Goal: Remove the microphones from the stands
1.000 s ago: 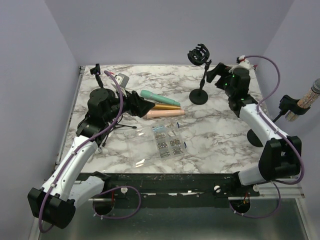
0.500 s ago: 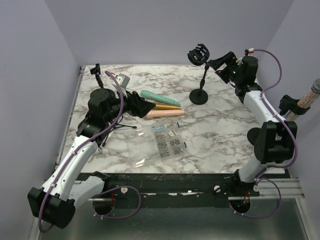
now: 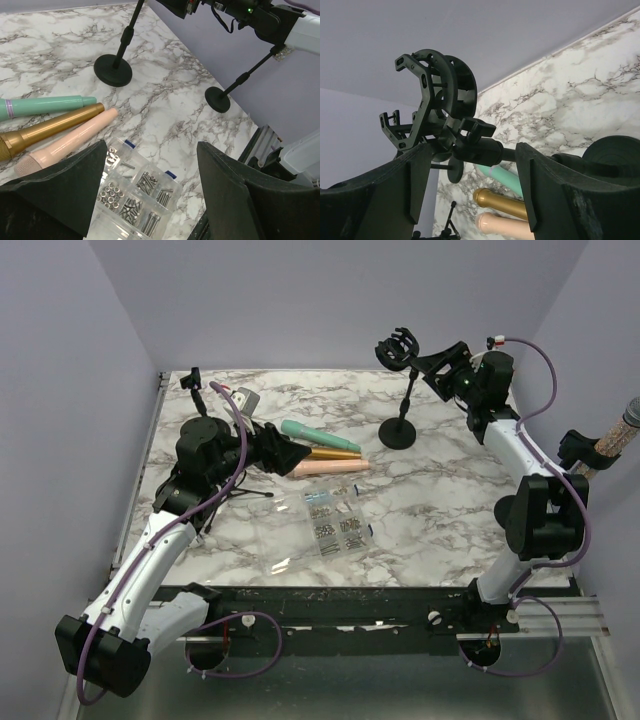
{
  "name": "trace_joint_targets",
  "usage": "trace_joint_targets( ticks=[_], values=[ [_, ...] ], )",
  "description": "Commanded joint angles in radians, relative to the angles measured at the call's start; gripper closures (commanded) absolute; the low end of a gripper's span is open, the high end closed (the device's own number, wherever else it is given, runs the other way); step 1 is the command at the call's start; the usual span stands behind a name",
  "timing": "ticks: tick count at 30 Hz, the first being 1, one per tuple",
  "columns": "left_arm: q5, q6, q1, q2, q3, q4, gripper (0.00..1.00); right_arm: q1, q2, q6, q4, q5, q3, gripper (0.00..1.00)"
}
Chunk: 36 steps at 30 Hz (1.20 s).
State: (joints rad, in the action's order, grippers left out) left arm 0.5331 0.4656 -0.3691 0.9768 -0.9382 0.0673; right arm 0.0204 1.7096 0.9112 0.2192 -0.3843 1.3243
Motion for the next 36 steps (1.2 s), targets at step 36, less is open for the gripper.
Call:
trace_joint_targets(
  ticks=[36],
  values=[
    [0.017,0.004,-0.006,-0.009,0.012,-0.023,0.25,0.002,0.206,-0.150,0.071,0.135,-0.300,0.46]
  ],
)
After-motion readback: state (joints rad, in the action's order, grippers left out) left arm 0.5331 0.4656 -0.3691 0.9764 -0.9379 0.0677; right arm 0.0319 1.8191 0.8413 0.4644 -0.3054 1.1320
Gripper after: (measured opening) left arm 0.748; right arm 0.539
